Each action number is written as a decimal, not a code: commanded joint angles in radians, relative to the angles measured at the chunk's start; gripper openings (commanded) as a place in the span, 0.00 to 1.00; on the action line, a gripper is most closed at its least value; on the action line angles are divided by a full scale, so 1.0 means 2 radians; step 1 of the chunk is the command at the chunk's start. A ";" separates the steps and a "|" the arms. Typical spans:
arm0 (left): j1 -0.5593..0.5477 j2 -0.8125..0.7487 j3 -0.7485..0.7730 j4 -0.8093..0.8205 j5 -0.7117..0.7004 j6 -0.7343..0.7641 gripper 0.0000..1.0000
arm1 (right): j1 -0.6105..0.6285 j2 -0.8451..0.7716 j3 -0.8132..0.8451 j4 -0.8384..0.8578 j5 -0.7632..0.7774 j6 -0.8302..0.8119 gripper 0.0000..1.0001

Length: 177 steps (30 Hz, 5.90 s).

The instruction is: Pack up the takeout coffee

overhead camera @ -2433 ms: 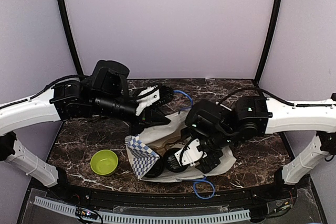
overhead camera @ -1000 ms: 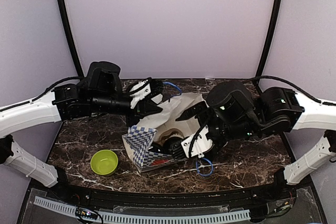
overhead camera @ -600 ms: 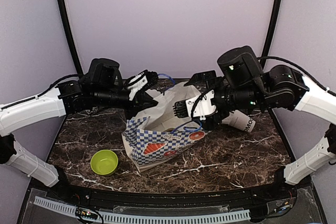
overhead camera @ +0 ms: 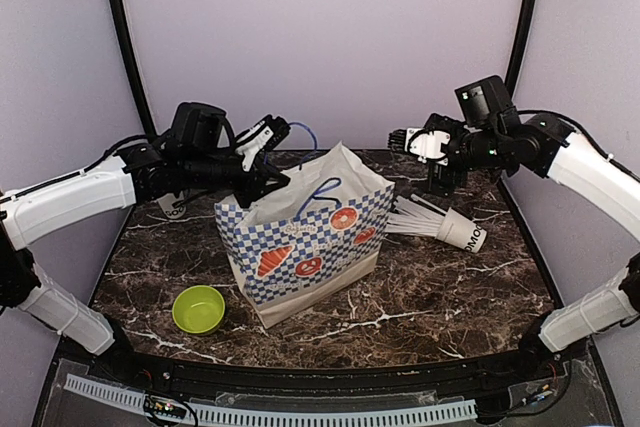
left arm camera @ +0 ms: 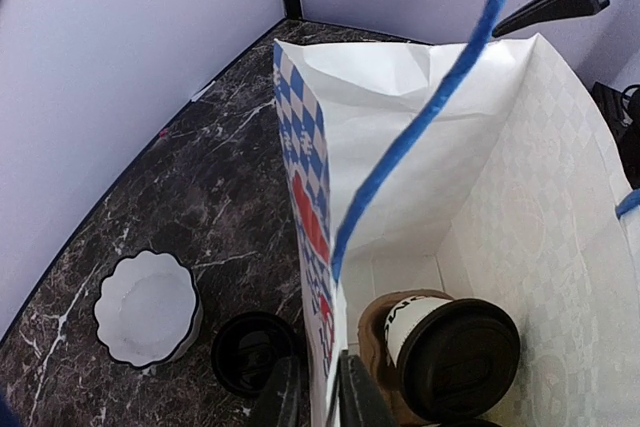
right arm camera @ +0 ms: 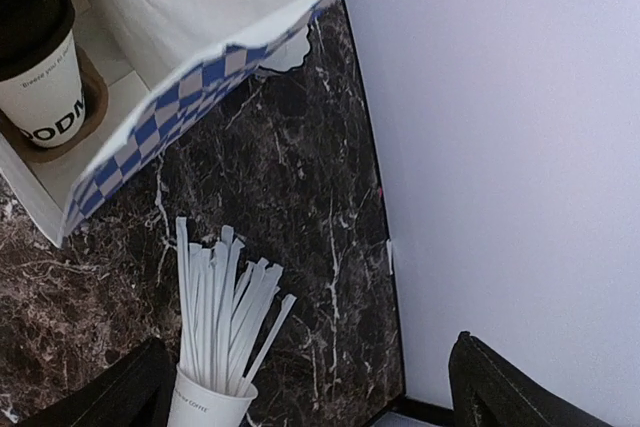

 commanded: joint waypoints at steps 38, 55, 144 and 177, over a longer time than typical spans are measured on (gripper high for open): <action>0.011 -0.076 0.142 -0.066 0.029 -0.067 0.95 | -0.192 0.248 0.073 -0.144 -0.117 0.158 0.99; 0.012 -0.088 0.131 -0.078 0.020 -0.075 0.94 | -0.170 0.309 0.144 -0.189 -0.093 0.173 0.98; 0.011 -0.134 0.050 -0.070 0.058 -0.059 0.90 | -0.099 0.419 0.186 -0.360 0.106 -0.074 0.15; 0.011 -0.131 0.047 -0.068 0.064 -0.061 0.90 | -0.100 0.374 0.190 -0.361 0.060 -0.041 0.00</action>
